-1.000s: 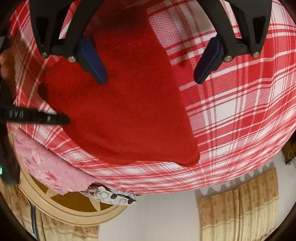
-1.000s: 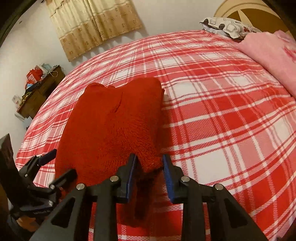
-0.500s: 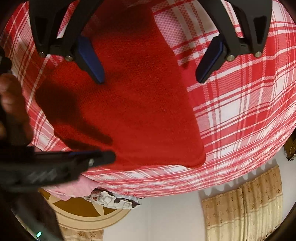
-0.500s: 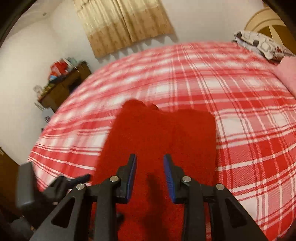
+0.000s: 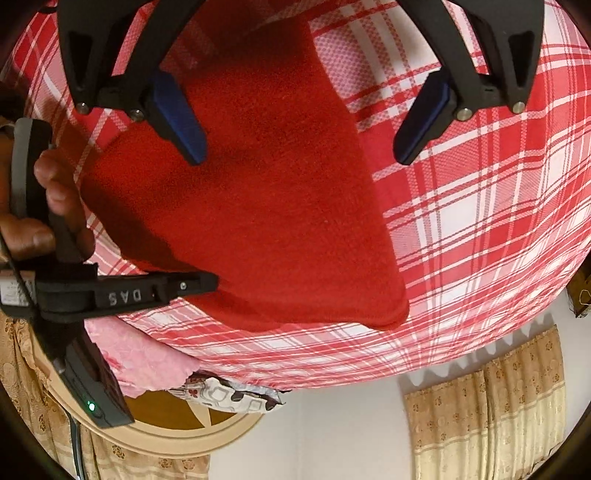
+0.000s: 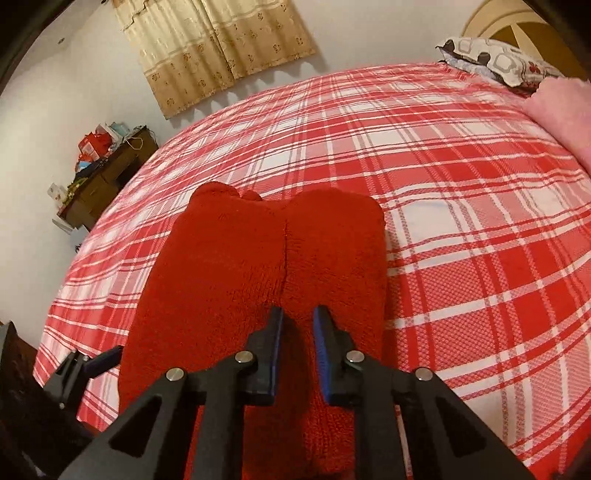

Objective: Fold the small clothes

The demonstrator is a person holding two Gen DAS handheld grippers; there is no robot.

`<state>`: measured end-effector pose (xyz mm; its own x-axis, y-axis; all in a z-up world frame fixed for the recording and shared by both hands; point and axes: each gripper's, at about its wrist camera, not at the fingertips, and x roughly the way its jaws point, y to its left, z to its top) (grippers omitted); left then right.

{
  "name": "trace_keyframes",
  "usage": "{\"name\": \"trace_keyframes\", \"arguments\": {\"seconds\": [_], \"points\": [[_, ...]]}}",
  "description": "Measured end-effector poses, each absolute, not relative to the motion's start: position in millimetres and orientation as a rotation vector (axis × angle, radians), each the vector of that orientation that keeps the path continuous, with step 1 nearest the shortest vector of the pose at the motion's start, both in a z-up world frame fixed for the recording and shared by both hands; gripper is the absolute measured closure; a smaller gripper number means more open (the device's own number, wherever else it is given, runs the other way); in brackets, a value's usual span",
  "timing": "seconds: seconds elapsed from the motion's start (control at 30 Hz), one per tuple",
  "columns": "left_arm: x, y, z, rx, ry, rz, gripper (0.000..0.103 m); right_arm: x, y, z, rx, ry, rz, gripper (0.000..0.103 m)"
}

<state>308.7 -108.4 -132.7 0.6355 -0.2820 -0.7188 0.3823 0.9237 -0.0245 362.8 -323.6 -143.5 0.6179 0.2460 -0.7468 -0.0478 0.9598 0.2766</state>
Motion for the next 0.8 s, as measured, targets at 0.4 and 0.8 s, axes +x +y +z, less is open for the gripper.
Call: {"name": "trace_keyframes", "arguments": {"seconds": [0.4, 0.8], "points": [[326, -91, -130, 0.076, 0.795, -0.338, 0.000, 355, -330, -147, 0.227, 0.885, 0.169, 0.090], [331, -79, -135, -0.068, 0.829, -0.385, 0.000, 348, -363, -124, 0.355, 0.775, 0.208, 0.042]]}}
